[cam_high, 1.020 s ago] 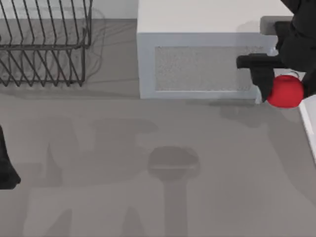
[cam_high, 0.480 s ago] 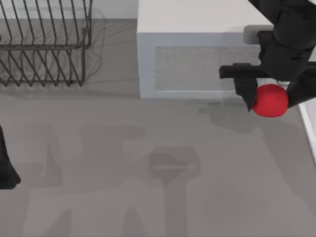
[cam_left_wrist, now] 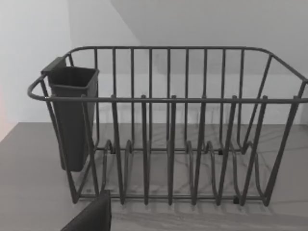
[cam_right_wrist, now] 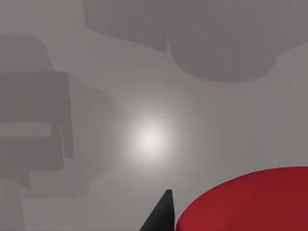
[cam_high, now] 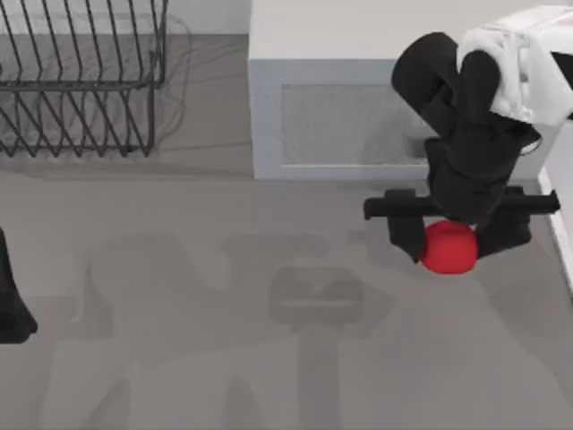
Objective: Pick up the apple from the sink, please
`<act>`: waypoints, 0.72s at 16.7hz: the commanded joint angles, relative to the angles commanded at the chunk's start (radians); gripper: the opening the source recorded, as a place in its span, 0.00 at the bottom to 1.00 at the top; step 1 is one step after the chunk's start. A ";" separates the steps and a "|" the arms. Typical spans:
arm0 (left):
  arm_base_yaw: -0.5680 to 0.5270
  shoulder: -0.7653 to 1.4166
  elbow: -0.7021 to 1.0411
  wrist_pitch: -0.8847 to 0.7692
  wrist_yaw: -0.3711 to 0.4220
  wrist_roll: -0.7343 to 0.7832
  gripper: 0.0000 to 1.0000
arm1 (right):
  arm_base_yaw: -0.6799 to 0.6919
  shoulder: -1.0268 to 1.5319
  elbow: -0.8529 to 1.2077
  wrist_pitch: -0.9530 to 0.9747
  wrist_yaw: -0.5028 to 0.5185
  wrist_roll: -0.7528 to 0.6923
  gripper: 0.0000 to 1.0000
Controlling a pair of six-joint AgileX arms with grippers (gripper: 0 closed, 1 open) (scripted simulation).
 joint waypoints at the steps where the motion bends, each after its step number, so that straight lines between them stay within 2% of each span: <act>1: 0.000 0.000 0.000 0.000 0.000 0.000 1.00 | -0.022 0.009 -0.030 0.033 -0.002 -0.015 0.00; 7: 0.000 0.000 0.000 0.000 0.000 0.000 1.00 | -0.068 0.023 -0.063 0.085 -0.006 -0.049 0.00; 12: 0.000 0.000 0.000 0.000 0.000 0.000 1.00 | -0.068 0.023 -0.063 0.085 -0.006 -0.049 0.38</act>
